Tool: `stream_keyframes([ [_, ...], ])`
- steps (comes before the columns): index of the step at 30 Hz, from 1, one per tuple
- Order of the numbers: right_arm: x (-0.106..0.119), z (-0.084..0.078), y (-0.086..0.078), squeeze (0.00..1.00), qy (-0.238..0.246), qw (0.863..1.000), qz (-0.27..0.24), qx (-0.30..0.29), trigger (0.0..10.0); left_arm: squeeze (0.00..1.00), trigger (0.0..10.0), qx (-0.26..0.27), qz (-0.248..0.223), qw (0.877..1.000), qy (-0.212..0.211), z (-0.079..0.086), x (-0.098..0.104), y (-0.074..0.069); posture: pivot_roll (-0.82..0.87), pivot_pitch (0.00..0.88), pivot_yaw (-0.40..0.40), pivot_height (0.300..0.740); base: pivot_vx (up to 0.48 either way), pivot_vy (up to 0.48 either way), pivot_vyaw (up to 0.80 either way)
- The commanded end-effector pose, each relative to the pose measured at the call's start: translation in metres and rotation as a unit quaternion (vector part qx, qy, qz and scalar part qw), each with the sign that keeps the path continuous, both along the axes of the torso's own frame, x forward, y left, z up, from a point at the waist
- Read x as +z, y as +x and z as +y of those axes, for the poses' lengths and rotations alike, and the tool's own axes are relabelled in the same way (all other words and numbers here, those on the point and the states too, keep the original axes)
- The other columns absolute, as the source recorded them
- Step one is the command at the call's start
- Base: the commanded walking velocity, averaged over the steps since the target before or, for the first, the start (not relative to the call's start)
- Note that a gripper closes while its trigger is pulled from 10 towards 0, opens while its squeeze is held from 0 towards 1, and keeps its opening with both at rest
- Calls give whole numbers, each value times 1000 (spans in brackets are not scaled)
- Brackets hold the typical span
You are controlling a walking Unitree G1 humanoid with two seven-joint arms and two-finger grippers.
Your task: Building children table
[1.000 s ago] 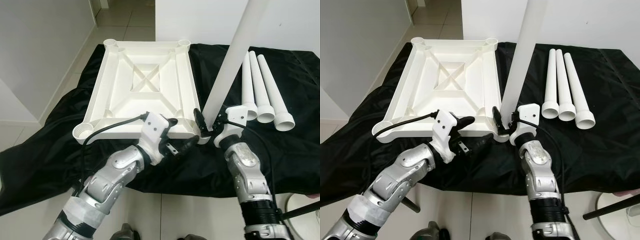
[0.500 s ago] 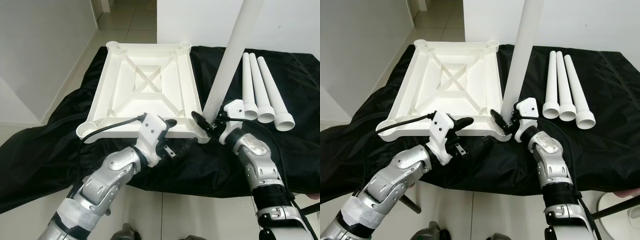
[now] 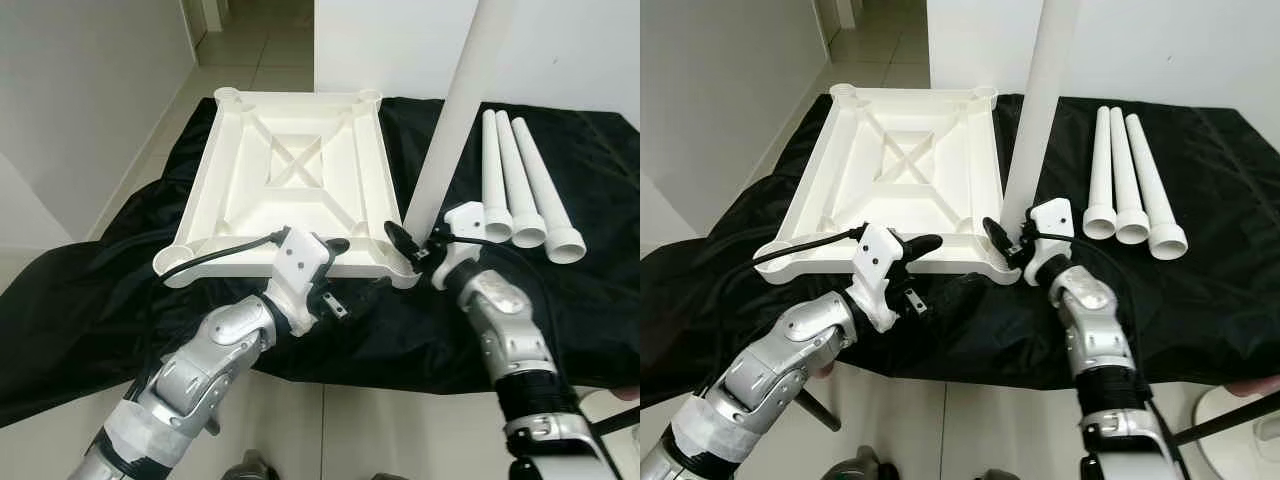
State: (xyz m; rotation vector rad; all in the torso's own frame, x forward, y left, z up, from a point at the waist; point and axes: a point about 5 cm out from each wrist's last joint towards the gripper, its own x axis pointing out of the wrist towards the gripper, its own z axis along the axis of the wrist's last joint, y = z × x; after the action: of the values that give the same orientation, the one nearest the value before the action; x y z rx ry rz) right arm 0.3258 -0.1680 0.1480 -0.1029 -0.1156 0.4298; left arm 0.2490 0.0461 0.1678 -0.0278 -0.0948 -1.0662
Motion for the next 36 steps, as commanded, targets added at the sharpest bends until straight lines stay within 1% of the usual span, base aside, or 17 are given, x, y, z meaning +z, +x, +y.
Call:
stream_keyframes([
  [1,-22,4,-5,0,-1,998,48,-44,10000,0,10000,-72,-4,997,7,-4,-2,-8,15,8,32,740,0,0,0],
  [2,-26,9,-8,0,13,995,56,-81,10000,0,10000,-70,-2,998,1,-5,-2,-9,13,12,28,740,0,0,0],
  [3,-31,17,-12,0,26,988,64,-136,10000,0,10000,-68,0,998,-5,-8,-2,-9,12,4,21,740,0,0,0],
  [5,-34,23,-16,0,32,981,64,-178,10000,0,10000,-70,-2,998,-2,-8,-2,-9,11,0,18,740,0,0,0],
  [8,-36,25,-17,0,49,977,69,-195,10000,0,10000,-70,-3,998,-1,-8,-3,-9,11,0,18,740,0,0,0],
  [9,-37,28,-19,0,48,973,69,-214,10000,0,10000,-68,-3,998,-2,-8,-3,-8,5,0,18,740,0,0,0],
  [10,-37,28,-19,0,48,973,69,-214,10000,0,10000,-68,-3,998,-2,-8,-3,-8,5,0,18,740,0,0,0],
  [12,-38,38,-24,0,61,968,65,-234,10000,0,10000,-66,-3,998,-4,-7,-2,-7,2,0,20,740,0,0,0],
  [16,-37,44,-28,0,73,969,61,-229,10000,0,10000,-66,-4,998,-4,-7,-2,-6,-2,0,26,740,0,0,0],
  [17,-34,45,-30,0,81,972,48,-217,10000,0,10000,-66,-4,998,-4,-7,-2,-6,-2,0,29,740,0,0,0],
  [18,-31,42,-33,592,85,973,36,-212,10000,0,10000,-66,-6,998,-3,-7,-2,-5,-5,0,33,740,0,0,0],
  [20,-29,41,-34,592,87,974,28,-209,10000,0,10000,-66,-7,998,-3,-6,-1,-4,-7,0,36,740,0,0,0],
  [21,-27,39,-37,1000,95,974,17,-206,10000,0,10000,-66,-7,998,-2,-6,-1,-3,-11,0,44,740,0,0,0],
  [25,-20,28,-43,1000,95,973,-13,-211,10000,0,10000,-64,-11,998,1,-3,0,1,-22,0,53,740,0,0,0],
  [31,-18,22,-49,1000,84,974,-26,-208,10000,0,10000,-66,-13,998,3,-2,0,2,-24,0,56,740,0,0,0],
  [32,-16,18,-52,0,81,977,-36,-196,10000,0,10000,-66,-13,998,3,-2,1,2,-28,0,64,740,0,0,0],
  [36,-15,14,-56,0,80,980,-42,-179,10000,0,10000,-65,-14,998,3,-1,2,3,-28,0,64,740,0,0,0],
])
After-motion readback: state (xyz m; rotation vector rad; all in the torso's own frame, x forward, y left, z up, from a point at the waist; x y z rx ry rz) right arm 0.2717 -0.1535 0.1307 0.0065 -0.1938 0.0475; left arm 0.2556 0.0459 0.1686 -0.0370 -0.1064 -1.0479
